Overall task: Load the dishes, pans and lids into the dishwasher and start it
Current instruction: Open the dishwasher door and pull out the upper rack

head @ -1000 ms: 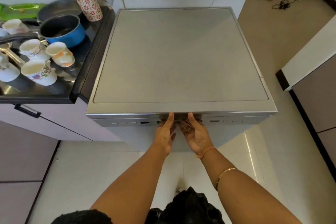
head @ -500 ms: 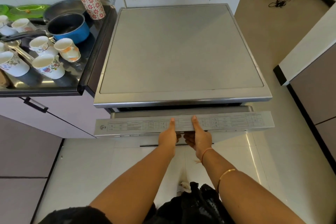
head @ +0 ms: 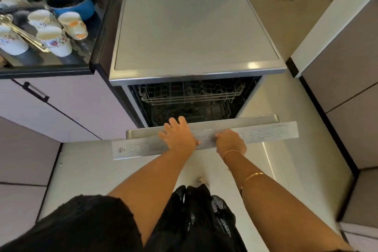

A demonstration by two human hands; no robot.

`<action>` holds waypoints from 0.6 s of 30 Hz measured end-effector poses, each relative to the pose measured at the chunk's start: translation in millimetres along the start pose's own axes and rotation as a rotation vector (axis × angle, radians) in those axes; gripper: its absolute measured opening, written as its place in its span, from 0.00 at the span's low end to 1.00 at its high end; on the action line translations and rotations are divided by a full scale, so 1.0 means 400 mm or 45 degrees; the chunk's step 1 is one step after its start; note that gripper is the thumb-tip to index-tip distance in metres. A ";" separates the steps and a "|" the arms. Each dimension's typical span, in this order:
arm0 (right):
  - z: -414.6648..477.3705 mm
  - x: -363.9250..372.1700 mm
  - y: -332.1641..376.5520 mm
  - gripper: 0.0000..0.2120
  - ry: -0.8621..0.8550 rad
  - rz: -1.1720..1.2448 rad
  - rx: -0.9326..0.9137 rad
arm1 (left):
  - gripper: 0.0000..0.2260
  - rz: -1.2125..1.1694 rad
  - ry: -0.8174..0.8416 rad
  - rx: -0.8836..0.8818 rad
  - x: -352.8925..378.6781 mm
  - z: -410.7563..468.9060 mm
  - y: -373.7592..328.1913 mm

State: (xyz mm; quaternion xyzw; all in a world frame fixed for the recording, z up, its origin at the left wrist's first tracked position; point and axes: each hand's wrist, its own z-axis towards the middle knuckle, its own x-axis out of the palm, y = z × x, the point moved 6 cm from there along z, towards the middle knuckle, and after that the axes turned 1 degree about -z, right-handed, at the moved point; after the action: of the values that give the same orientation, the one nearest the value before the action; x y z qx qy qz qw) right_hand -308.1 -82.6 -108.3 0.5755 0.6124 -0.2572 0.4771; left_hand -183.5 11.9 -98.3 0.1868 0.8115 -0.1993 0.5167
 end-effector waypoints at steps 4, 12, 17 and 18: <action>-0.059 0.019 -0.039 0.14 -0.147 -0.408 -0.218 | 0.47 0.213 0.225 0.159 0.113 -0.056 0.001; -0.069 0.245 -0.197 0.34 0.507 -0.692 -0.389 | 0.34 0.396 0.461 0.461 0.341 -0.174 0.045; -0.112 0.370 -0.275 0.15 0.636 -0.778 -0.479 | 0.25 0.285 0.826 0.485 0.478 -0.162 0.067; -0.115 0.396 -0.293 0.13 0.685 -0.799 -0.485 | 0.24 0.294 0.887 0.496 0.515 -0.165 0.074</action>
State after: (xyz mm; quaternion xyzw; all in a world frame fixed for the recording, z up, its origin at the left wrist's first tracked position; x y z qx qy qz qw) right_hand -414.0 5.7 -256.2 0.3105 0.8957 -0.1134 0.2974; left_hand -300.4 91.0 -264.7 0.4272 0.8585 -0.2148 0.1852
